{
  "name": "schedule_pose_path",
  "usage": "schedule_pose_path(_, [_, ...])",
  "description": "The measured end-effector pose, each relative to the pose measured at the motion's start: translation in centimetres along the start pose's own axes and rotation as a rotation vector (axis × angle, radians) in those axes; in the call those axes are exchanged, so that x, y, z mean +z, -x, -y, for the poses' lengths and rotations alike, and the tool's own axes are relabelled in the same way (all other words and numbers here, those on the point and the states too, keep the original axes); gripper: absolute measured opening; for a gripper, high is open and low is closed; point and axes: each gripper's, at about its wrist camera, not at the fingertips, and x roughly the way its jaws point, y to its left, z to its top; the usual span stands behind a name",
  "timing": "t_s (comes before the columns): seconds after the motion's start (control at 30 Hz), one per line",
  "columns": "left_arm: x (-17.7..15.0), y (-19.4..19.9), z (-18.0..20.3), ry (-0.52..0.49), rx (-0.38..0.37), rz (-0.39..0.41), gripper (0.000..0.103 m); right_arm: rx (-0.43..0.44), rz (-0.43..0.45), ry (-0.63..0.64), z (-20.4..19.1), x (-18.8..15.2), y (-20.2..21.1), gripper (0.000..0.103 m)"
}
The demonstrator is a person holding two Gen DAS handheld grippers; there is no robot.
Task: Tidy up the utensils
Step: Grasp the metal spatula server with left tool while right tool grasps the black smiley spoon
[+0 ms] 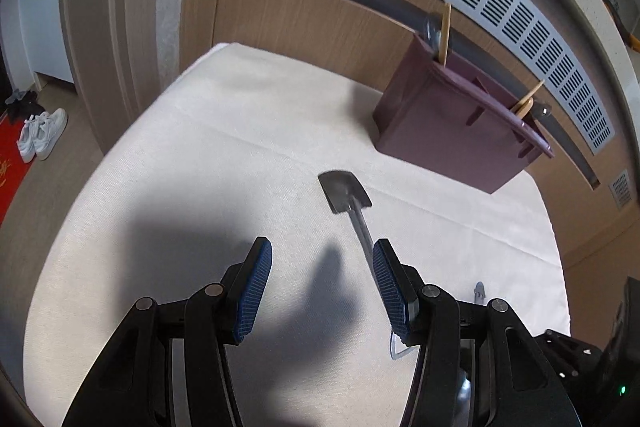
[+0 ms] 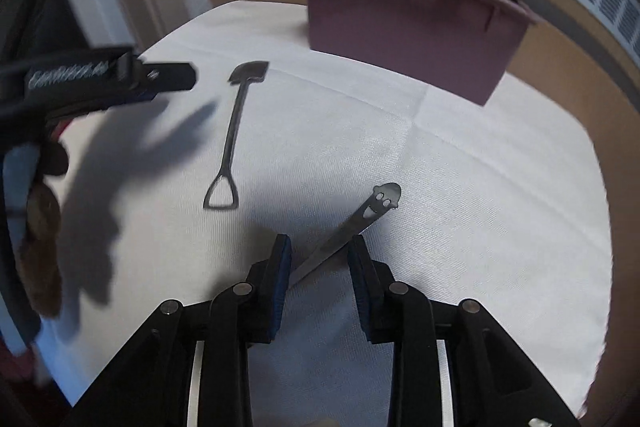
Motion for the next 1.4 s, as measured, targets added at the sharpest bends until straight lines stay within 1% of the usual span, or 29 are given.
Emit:
schedule_pose_path(0.07, [0.1,-0.6,0.3,-0.003,0.002,-0.015,0.054,-0.01,0.004,0.012,1.3,-1.1,0.6,0.027])
schedule_pose_path(0.13, [0.6,-1.1,0.7,-0.003,0.006,-0.021,0.054,-0.031,0.007,-0.009,3.0,-2.0,1.0,0.028])
schedule_pose_path(0.27, [2.0,-2.9,1.6,0.01,0.013,-0.039,0.054,-0.07,0.005,-0.12,6.9,-3.1,1.8,0.029])
schedule_pose_path(0.37, [3.4,-4.8,2.9,0.006,0.03,-0.073,0.054,-0.056,0.014,-0.18,8.2,-3.6,2.1,0.029])
schedule_pose_path(0.47, [4.4,-6.4,4.2,-0.031,0.077,-0.082,0.054,-0.041,0.033,-0.194,8.4,-4.0,2.4,0.029])
schedule_pose_path(0.57, [4.8,-7.5,5.4,-0.078,0.114,-0.088,0.054,-0.038,0.064,-0.203,8.5,-4.3,2.3,0.029])
schedule_pose_path(0.73, [3.4,-7.8,7.7,-0.222,0.123,-0.092,0.054,-0.032,0.09,-0.22,9.2,-4.6,2.4,0.029])
schedule_pose_path(0.8, [2.3,-7.5,8.6,-0.299,0.091,-0.105,0.053,-0.035,0.096,-0.231,9.3,-4.7,2.5,0.029])
schedule_pose_path(0.9, [0.1,-6.3,9.3,-0.404,0.017,-0.125,0.054,-0.039,0.105,-0.23,9.2,-4.7,2.6,0.029])
schedule_pose_path(0.97, [-1.0,-5.5,9.3,-0.444,-0.006,-0.133,0.054,-0.038,0.109,-0.23,9.1,-4.7,2.7,0.029])
schedule_pose_path(1.03, [-1.7,-4.8,8.7,-0.45,-0.015,-0.142,0.054,-0.038,0.112,-0.228,9.2,-4.8,2.8,0.029])
schedule_pose_path(1.07, [-1.9,-4.6,8.4,-0.447,-0.007,-0.143,0.054,-0.045,0.114,-0.231,9.2,-4.8,2.8,0.029])
schedule_pose_path(1.17, [-2.0,-4.1,7.3,-0.463,0.08,-0.119,0.054,-0.066,0.124,-0.235,9.1,-5.1,3.1,0.029])
schedule_pose_path(1.27, [-1.3,-3.8,6.1,-0.439,0.128,-0.105,0.054,-0.071,0.141,-0.236,9.0,-5.2,3.4,0.029])
schedule_pose_path(1.33, [-0.4,-3.7,5.4,-0.392,0.102,-0.094,0.054,-0.066,0.15,-0.238,9.1,-5.2,3.4,0.029])
schedule_pose_path(1.37, [-0.1,-3.6,5.1,-0.364,0.077,-0.091,0.054,-0.06,0.154,-0.241,9.1,-5.2,3.4,0.029])
schedule_pose_path(1.4, [0.7,-3.8,5.1,-0.328,0.034,-0.087,0.054,-0.054,0.156,-0.245,9.0,-5.2,3.5,0.029])
